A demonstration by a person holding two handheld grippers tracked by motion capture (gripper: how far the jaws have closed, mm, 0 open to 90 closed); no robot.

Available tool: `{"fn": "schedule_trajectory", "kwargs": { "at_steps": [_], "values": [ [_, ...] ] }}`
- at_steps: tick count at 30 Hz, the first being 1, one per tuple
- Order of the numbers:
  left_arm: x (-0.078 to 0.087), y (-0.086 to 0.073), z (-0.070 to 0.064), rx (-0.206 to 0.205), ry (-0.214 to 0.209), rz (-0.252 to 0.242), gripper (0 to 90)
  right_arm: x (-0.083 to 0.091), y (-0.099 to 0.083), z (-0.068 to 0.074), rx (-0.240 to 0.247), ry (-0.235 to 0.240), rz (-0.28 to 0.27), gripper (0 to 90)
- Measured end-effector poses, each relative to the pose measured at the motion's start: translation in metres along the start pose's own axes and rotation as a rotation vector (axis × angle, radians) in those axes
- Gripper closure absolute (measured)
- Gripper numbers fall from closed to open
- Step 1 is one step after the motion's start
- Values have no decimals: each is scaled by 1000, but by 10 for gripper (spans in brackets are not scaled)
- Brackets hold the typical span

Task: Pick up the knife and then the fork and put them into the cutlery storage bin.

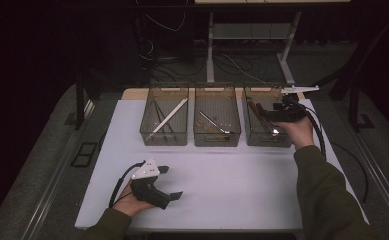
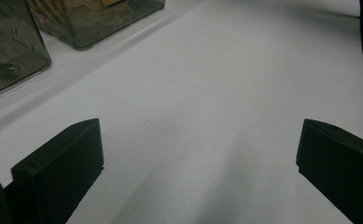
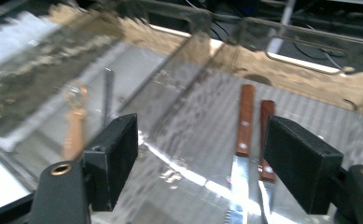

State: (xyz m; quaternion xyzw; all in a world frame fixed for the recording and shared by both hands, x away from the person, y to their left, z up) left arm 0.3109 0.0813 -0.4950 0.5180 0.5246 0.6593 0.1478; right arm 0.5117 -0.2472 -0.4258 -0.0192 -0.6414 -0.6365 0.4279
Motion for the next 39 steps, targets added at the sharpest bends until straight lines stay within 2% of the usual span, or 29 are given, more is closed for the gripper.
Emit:
{"fn": "schedule_trajectory", "kwargs": {
  "at_steps": [5, 10, 15, 19, 25, 39],
  "values": [
    [0, -1, 1, 1, 5, 3, 0, 8, 1, 10, 7, 33, -43, 217],
    [0, 0, 4, 8, 12, 1, 0, 14, -5, 18, 8, 56, -48, 191],
    [0, 0, 4, 16, 18, -3, 0, 20, -16, 27, 26, 63, -49, 177],
    [0, 0, 4, 7, 18, 1, 0, 22, -30, 37, 53, 63, -20, 138],
    [1, -1, 4, 4, 19, 4, 0, 27, -43, 49, 90, 69, -27, 138],
    [2, -1, 3, 1, 18, 3, 0, 50, -74, 79, 122, 159, -71, 138]
  ]
}}
Point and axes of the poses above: each handheld gripper's, and its own axes: x roughly backward along the jaws, y roughly out of its top, z roughly to its left, the point moved 10 cm from there along -x, roughly forward along the jaws, and after that the axes turned 4 degrees about y, right-handed, at the moved point
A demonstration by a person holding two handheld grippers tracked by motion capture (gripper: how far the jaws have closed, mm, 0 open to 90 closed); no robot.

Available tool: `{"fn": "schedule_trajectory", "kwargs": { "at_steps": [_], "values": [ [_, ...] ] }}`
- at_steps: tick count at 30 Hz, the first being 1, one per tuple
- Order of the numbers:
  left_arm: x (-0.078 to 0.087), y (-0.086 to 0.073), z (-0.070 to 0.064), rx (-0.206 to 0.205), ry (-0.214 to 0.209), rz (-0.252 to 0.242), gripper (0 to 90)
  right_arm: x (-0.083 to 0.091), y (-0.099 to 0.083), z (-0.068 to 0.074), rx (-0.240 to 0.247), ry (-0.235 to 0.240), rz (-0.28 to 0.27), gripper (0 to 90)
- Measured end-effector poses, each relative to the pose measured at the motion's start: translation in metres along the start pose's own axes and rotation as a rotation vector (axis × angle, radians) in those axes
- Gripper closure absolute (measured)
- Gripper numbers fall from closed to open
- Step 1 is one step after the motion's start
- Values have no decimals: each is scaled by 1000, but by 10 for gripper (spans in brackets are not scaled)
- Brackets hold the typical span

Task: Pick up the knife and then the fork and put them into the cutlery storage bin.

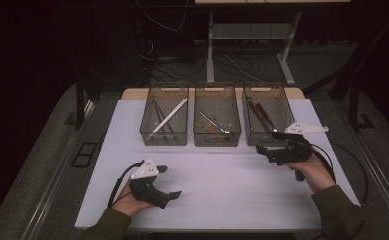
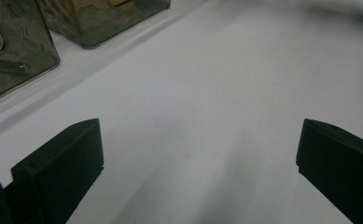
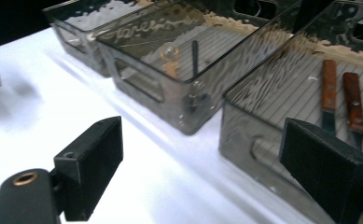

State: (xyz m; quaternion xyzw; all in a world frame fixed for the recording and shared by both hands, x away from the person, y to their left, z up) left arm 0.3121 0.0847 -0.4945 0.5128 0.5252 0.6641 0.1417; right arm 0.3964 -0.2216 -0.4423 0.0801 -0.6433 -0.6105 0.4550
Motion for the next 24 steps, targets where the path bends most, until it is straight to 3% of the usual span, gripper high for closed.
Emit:
{"fn": "schedule_trajectory", "kwargs": {
  "at_steps": [17, 24],
  "values": [
    [2, 1, 0, -3, 5, -8, 0, 22, -54, 29, 52, 66, 28, 138],
    [2, 2, 0, 0, 6, -11, 0, 29, -67, 37, 61, 85, 27, 138]
  ]
}}
Point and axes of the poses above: each handheld gripper's, and its own axes: x roughly backward along the jaws, y roughly out of its top, z roughly to its left, the point moved 10 cm from there along -x, roughly forward along the jaws, and after that the axes turned 4 degrees about y, right-handed, at the moved point
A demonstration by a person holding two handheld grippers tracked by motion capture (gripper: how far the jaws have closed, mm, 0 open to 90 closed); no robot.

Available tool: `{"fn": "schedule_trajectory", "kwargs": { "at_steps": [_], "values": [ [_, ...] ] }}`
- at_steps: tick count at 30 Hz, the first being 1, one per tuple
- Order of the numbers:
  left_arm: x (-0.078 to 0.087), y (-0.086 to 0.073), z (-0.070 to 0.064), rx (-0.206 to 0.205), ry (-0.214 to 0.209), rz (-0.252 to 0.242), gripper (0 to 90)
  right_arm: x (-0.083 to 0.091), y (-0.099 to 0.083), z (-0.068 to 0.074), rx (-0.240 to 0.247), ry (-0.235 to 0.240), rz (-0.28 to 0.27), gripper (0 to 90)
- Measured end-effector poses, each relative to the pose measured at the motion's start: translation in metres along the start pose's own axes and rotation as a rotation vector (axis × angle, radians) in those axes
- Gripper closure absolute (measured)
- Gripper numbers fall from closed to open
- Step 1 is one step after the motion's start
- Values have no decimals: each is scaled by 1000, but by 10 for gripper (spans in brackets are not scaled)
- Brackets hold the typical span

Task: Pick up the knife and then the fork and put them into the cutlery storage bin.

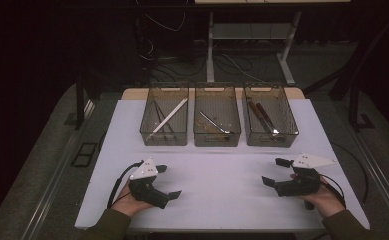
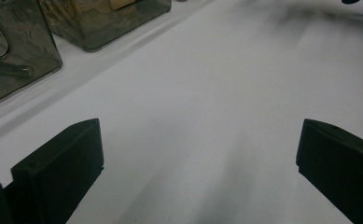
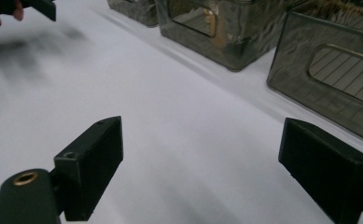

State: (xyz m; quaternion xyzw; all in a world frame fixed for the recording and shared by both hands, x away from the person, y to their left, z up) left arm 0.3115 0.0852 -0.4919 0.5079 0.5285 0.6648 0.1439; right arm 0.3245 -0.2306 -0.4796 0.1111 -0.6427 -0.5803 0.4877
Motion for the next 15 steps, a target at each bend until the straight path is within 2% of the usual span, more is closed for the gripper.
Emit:
{"fn": "schedule_trajectory", "kwargs": {
  "at_steps": [7, 15],
  "values": [
    [0, 0, 0, -1, 1, -1, 0, -1, -12, 9, 9, 28, 17, 138],
    [1, -1, 1, -4, 2, 4, 0, -6, -17, 18, 25, 48, 40, 138]
  ]
}}
Point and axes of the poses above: each handheld gripper's, and its own axes: x roughly backward along the jaws, y roughly out of its top, z roughly to its left, the point moved 10 cm from there along -x, roughly forward along the jaws, and after that the axes turned 4 degrees about y, right-handed, at the moved point
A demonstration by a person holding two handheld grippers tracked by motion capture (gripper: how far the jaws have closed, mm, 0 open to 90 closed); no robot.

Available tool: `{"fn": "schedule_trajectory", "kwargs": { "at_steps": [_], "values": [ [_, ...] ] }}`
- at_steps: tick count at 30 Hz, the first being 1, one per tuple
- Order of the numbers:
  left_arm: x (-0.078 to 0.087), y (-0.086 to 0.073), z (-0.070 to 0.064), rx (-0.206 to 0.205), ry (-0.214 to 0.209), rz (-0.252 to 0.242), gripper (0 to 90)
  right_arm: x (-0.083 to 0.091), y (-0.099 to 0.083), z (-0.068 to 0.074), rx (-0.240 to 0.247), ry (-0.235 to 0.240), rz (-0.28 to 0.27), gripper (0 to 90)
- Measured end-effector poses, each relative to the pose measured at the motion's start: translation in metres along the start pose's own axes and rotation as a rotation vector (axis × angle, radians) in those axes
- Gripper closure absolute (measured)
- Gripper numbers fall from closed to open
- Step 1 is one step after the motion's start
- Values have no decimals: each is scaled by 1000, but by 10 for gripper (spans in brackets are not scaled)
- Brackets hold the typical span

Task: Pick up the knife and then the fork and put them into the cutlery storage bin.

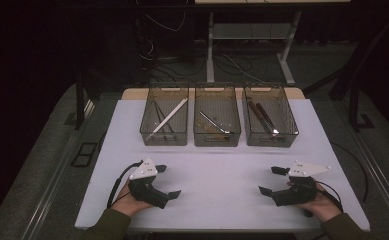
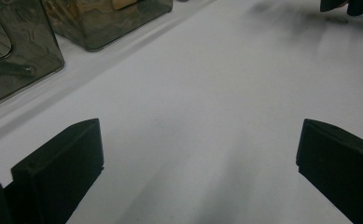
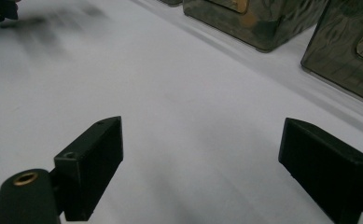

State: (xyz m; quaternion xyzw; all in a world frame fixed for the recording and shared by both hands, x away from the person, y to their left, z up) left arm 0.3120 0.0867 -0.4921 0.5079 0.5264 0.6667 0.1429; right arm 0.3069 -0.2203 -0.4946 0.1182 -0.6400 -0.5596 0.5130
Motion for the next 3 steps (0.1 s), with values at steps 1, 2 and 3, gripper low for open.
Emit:
{"fn": "schedule_trajectory", "kwargs": {
  "at_steps": [1, 2, 3],
  "values": [
    [0, 0, 0, 0, 0, 0, 0, 0, 0, 0, 2, 0, 2, 138],
    [0, 0, 0, 0, 0, -1, 0, 0, 0, 0, 4, -1, 3, 138],
    [0, 0, 0, 1, 0, -3, 0, 0, 0, 0, 5, -1, 1, 138]
  ]
}}
Point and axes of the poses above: each handheld gripper's, and its own axes: x roughly backward along the jaws, y roughly out of its top, z roughly to its left, the point moved 10 cm from there along -x, roughly forward along the jaws, and after that the axes turned 4 degrees about y, right-handed, at the moved point
